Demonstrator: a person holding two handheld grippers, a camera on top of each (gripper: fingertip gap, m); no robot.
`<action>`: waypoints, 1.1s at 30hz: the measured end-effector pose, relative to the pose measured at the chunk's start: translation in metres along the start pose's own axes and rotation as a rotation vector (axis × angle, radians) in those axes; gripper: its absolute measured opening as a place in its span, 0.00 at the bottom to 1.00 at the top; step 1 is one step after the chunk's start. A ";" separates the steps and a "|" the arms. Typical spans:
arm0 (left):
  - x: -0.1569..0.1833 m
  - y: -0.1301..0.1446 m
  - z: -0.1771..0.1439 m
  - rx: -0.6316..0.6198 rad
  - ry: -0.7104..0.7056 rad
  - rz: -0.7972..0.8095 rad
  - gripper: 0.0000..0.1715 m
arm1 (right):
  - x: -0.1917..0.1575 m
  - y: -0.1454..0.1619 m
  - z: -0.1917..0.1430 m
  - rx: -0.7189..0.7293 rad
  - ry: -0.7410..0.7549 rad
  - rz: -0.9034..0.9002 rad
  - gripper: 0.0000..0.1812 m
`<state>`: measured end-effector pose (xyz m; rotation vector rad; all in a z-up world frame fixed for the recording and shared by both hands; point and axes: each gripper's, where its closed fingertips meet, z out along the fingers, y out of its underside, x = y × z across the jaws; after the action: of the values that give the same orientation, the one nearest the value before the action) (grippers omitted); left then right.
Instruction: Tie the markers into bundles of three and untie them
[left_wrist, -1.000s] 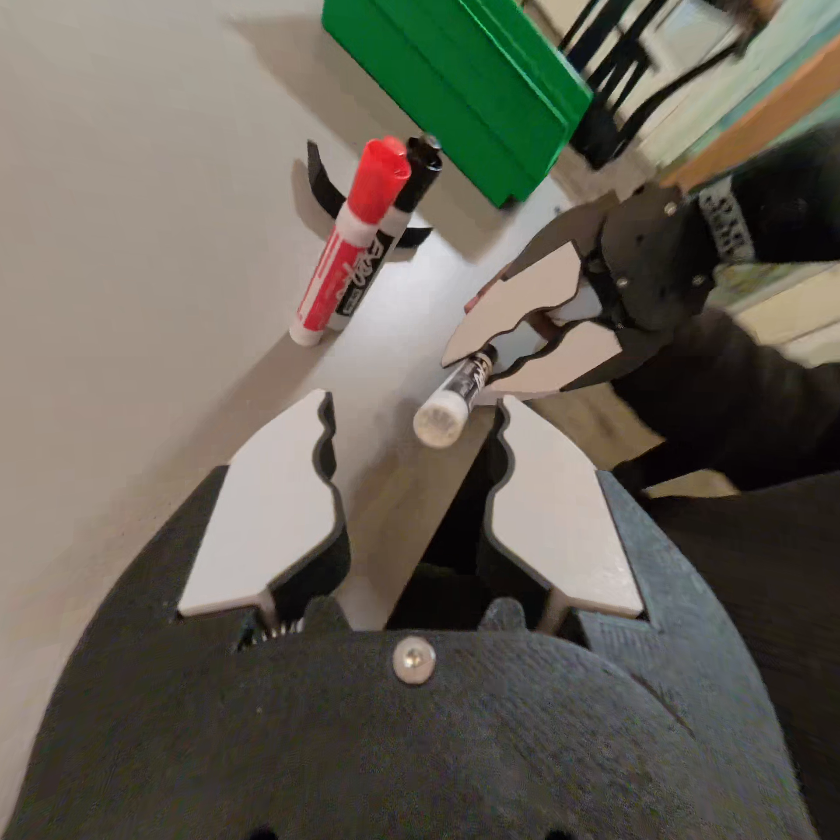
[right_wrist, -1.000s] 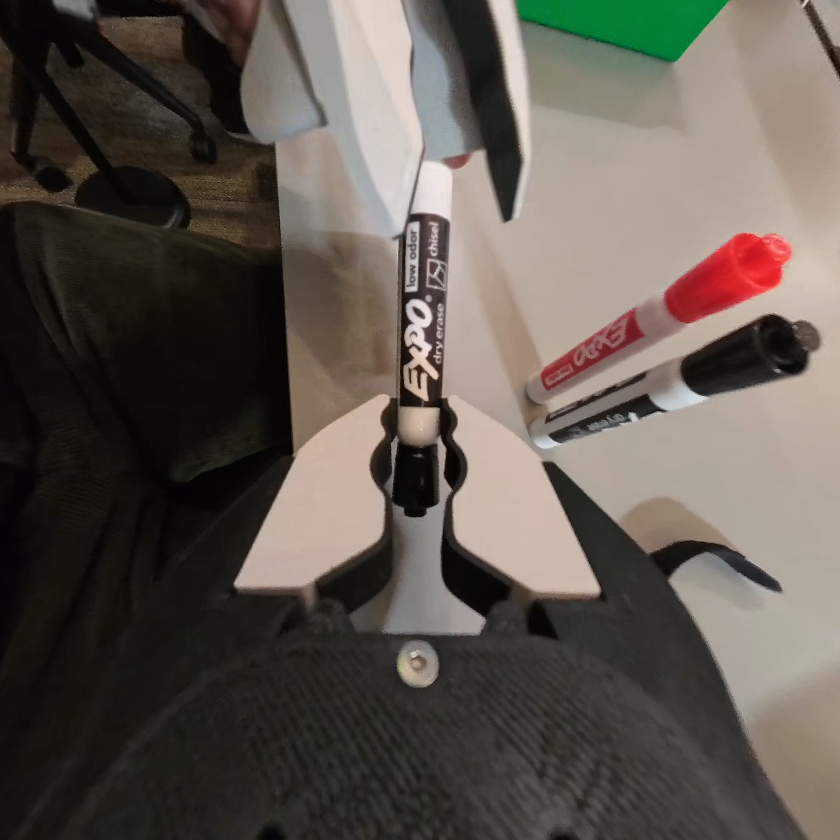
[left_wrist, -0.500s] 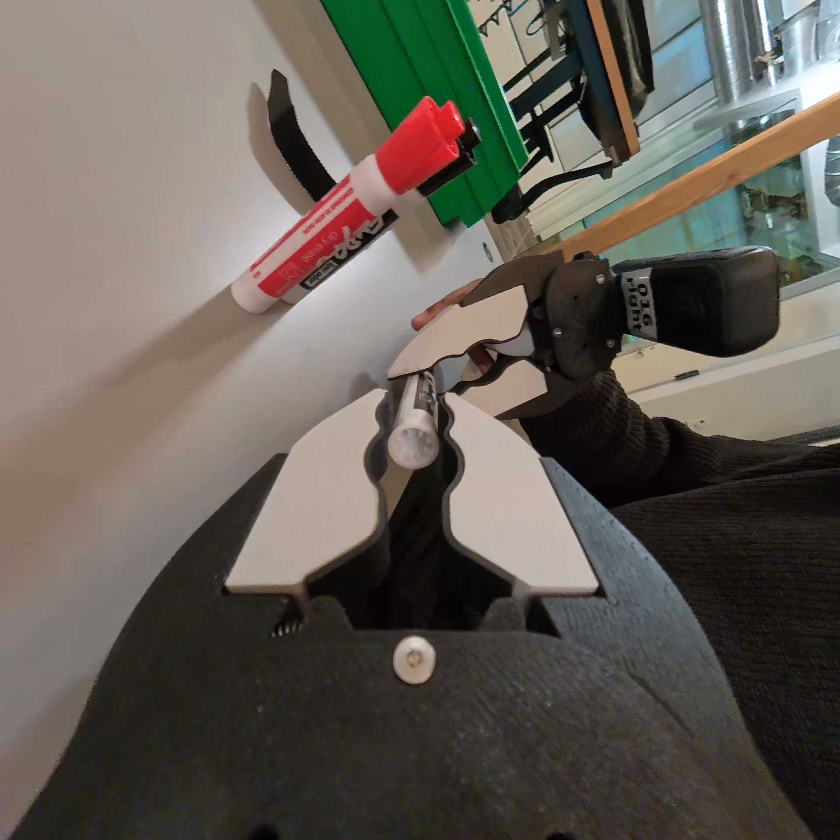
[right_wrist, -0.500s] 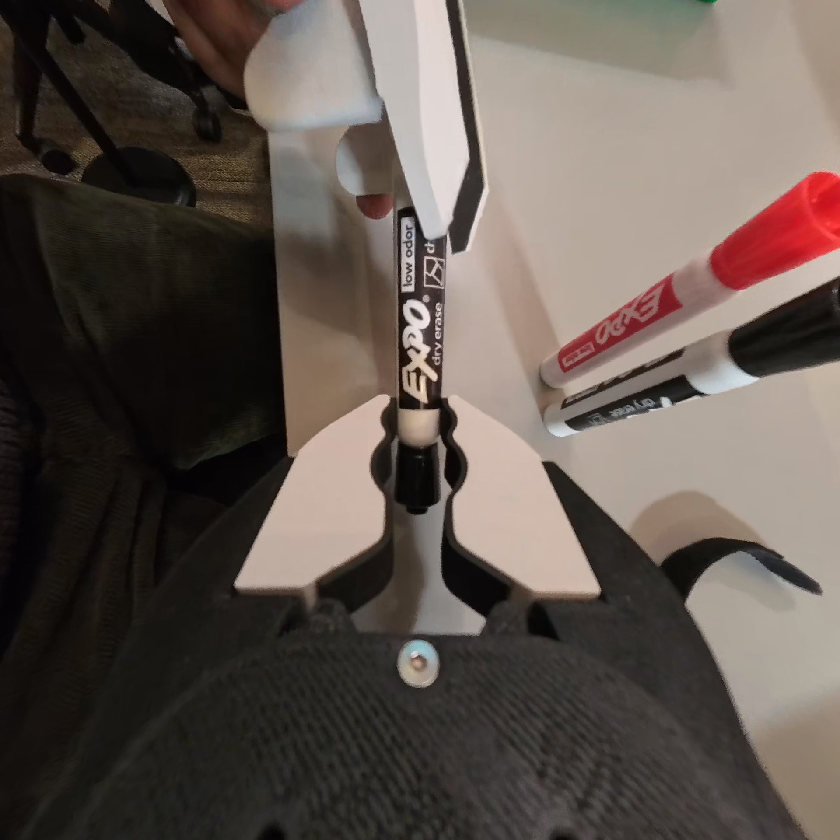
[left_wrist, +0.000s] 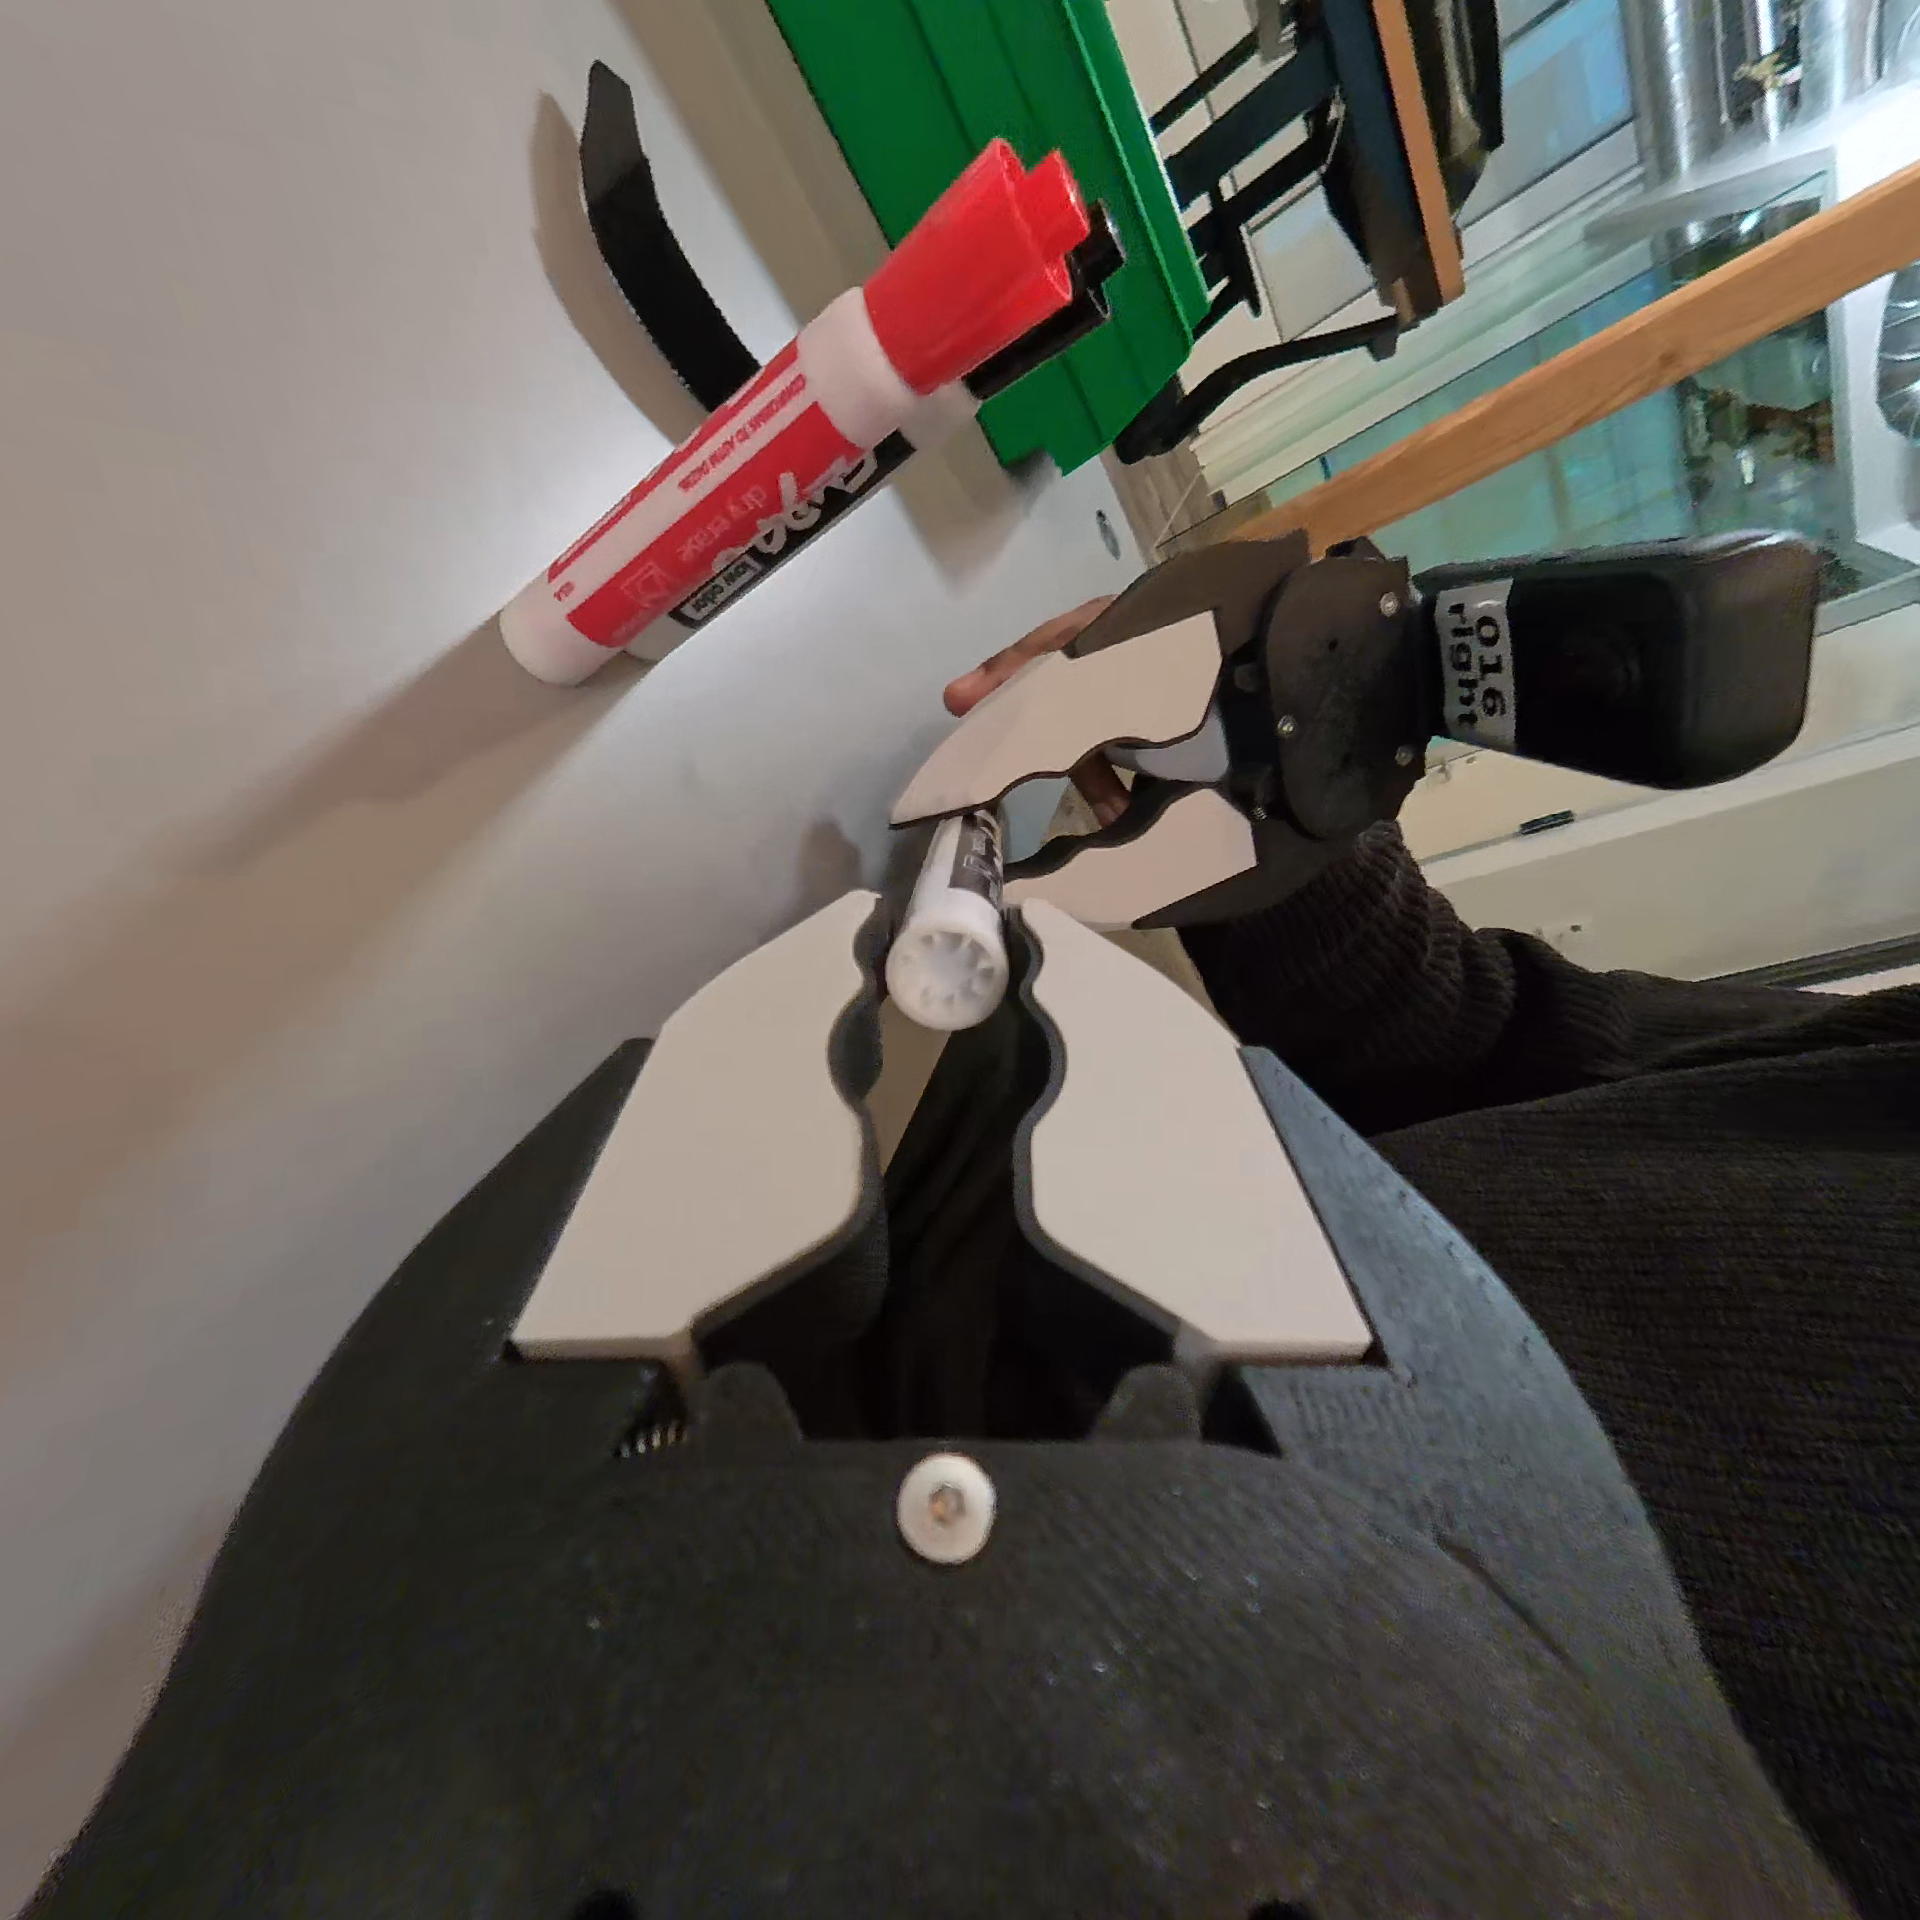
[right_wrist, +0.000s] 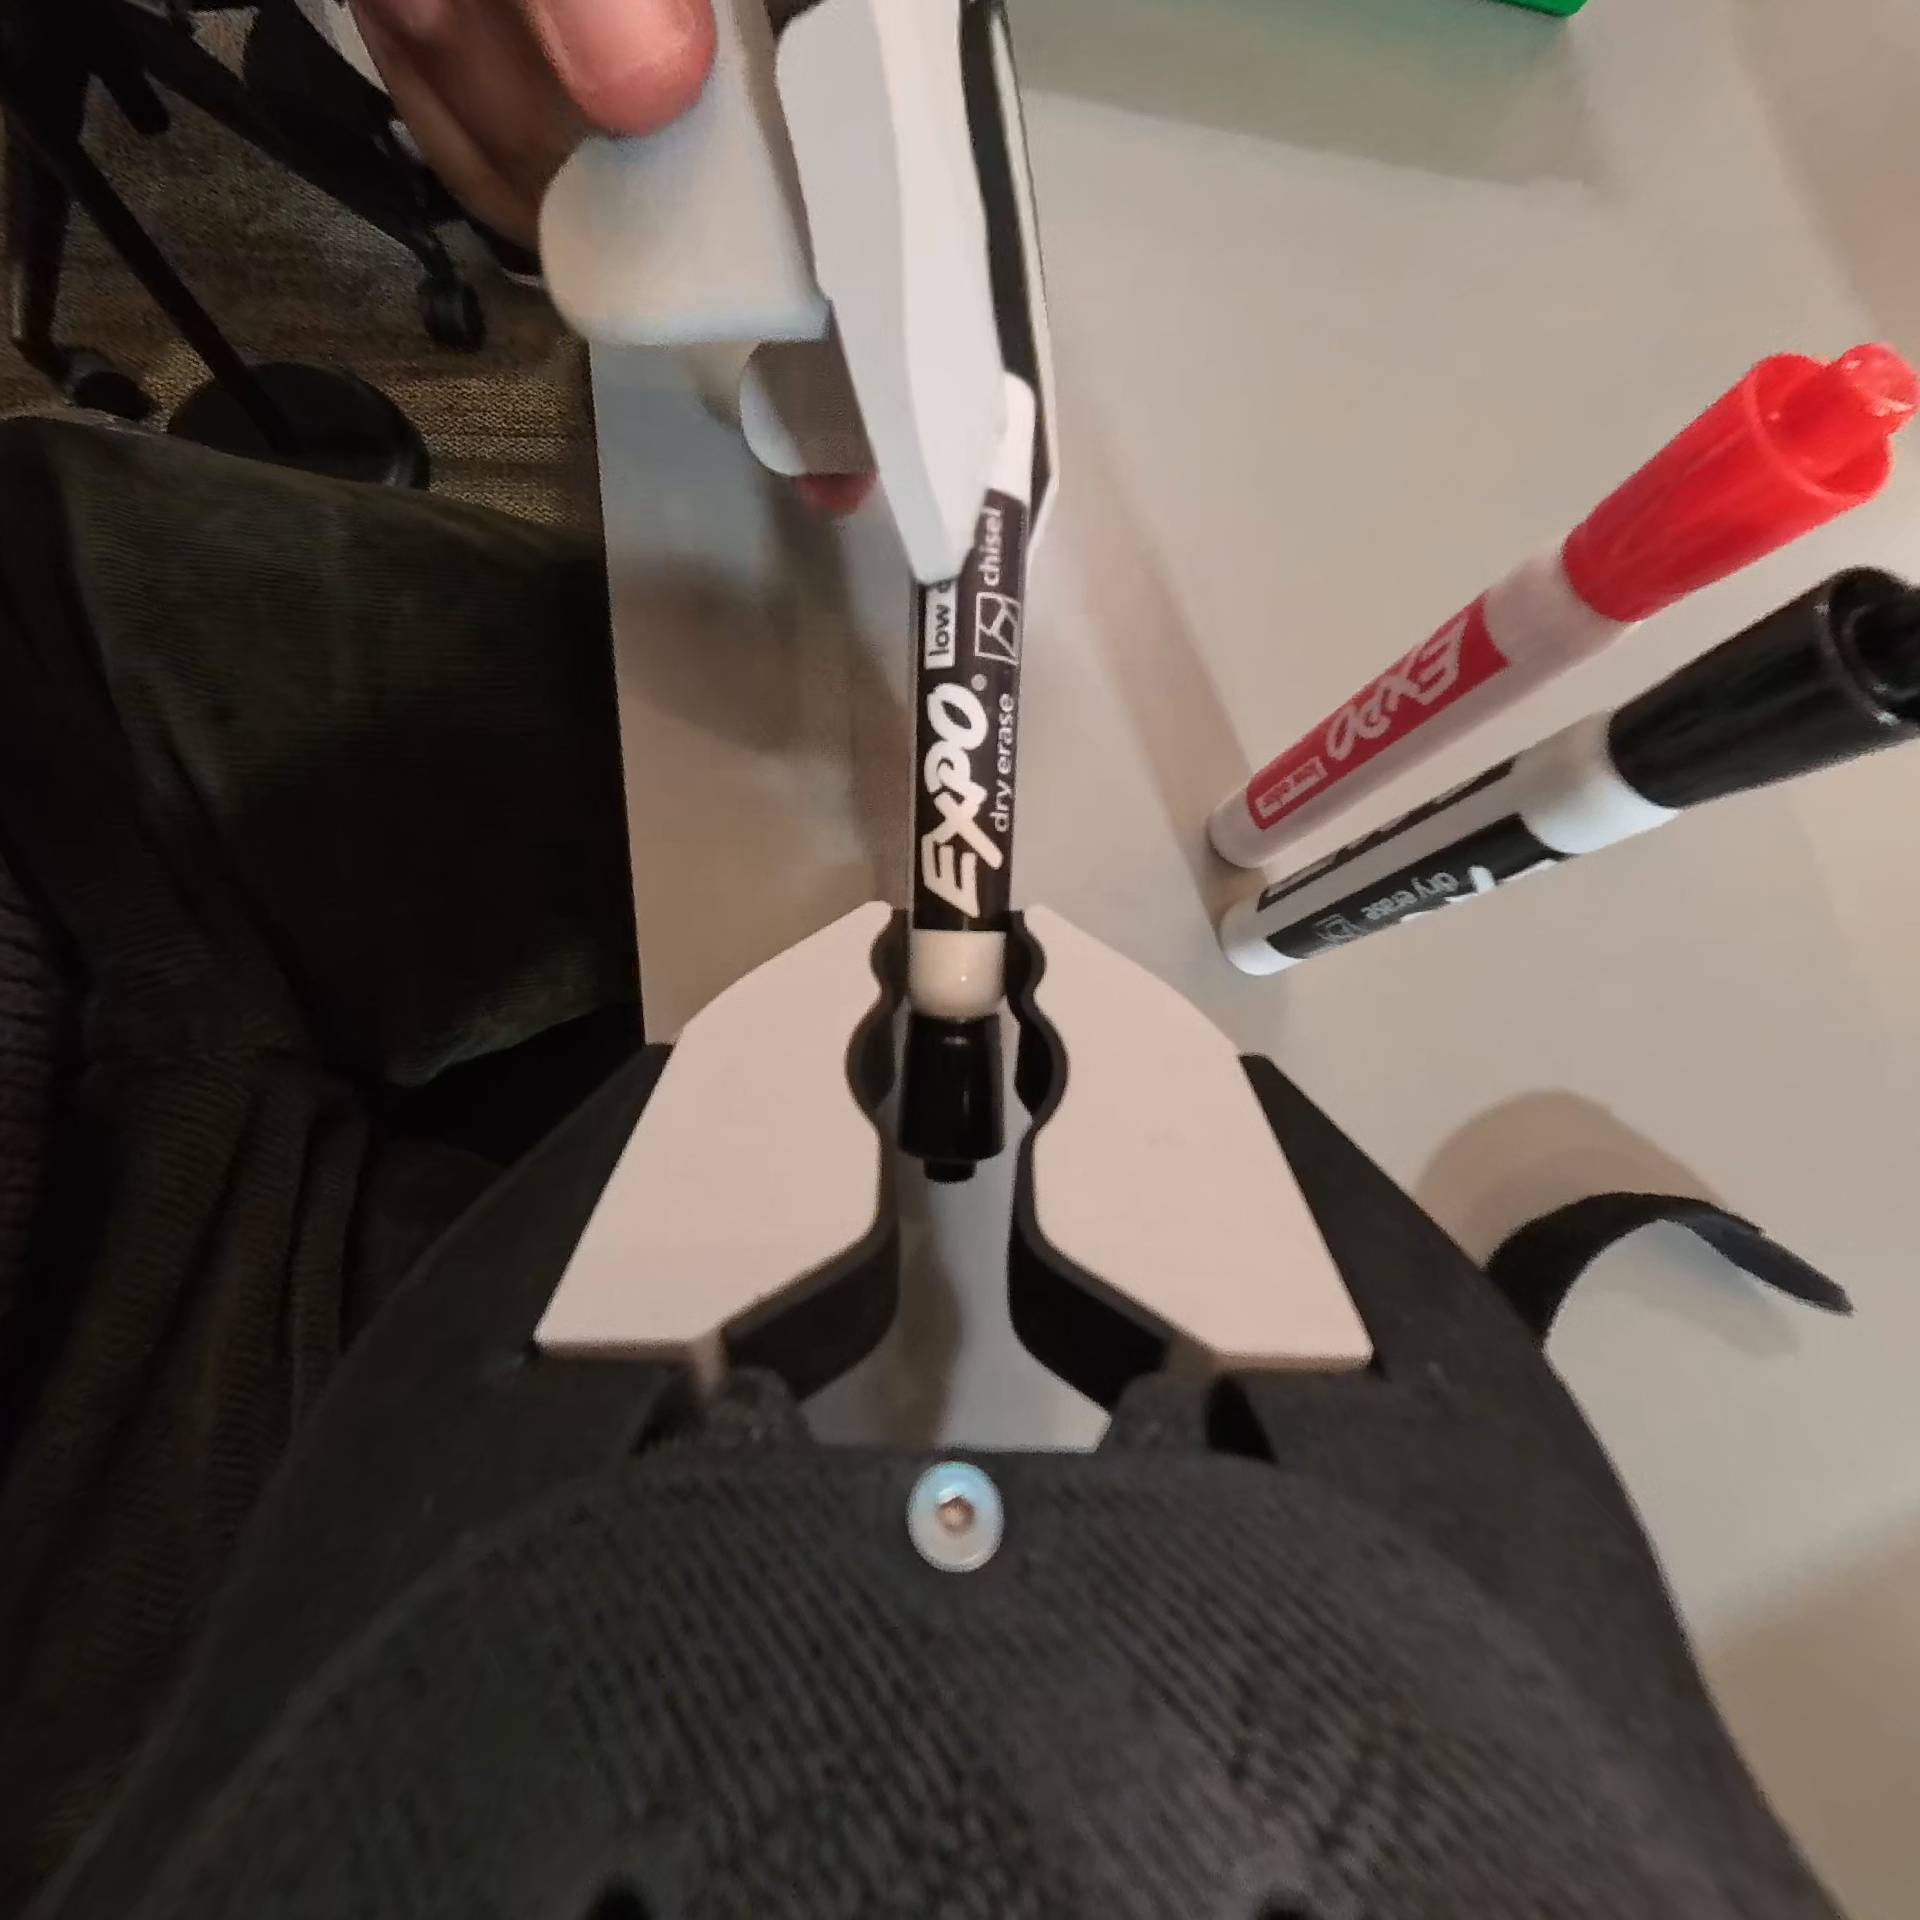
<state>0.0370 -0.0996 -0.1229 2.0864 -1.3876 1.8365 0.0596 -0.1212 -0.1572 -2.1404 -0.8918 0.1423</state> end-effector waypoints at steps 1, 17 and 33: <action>0.000 0.000 0.000 -0.003 0.006 -0.006 0.12 | 0.000 0.000 0.000 0.001 0.001 -0.003 0.10; 0.008 -0.003 -0.011 0.043 0.035 0.013 0.12 | -0.002 0.000 0.008 -0.007 -0.021 0.015 0.12; 0.012 -0.002 -0.013 0.061 0.030 0.044 0.12 | -0.005 -0.003 0.012 -0.037 -0.021 -0.012 0.10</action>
<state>0.0266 -0.0982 -0.1088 2.0637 -1.3993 1.9423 0.0498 -0.1149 -0.1641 -2.1711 -0.9256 0.1432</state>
